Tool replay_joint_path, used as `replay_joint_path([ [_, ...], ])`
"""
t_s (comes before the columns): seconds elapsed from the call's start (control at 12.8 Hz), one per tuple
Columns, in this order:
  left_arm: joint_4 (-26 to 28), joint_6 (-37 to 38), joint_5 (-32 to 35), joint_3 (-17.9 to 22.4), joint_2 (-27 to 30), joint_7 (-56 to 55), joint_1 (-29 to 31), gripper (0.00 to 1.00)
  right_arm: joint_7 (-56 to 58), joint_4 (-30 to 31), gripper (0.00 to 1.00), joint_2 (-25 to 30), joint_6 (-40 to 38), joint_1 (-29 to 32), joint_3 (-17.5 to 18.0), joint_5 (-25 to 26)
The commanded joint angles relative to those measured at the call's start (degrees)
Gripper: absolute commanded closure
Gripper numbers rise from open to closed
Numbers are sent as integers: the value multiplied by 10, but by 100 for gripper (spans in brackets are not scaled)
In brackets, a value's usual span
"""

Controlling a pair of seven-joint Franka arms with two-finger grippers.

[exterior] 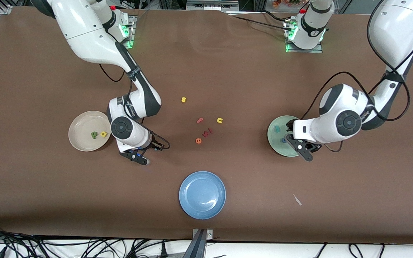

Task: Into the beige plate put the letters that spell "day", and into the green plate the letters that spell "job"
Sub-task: 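Grasp the cyan y with the right gripper while the left gripper withdraws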

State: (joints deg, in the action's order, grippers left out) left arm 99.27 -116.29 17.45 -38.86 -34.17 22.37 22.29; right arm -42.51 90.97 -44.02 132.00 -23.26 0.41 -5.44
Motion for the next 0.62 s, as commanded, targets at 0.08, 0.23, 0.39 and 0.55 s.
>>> replay_joint_path([
  [0.08,-74,124,-63,-24,7,-131,3,0,-1,-26,75,-23,0,-4,-1,8],
  [0.23,-116,169,-83,-24,8,-193,-1,0,-1,-26,81,-23,1,-4,-1,8],
  [0.39,-142,194,-79,-38,13,-217,-2,0,0,-26,87,-23,1,-4,-1,8],
  [0.55,-154,222,-73,-46,49,-252,-13,0,1,-26,91,-23,1,-3,-1,8],
])
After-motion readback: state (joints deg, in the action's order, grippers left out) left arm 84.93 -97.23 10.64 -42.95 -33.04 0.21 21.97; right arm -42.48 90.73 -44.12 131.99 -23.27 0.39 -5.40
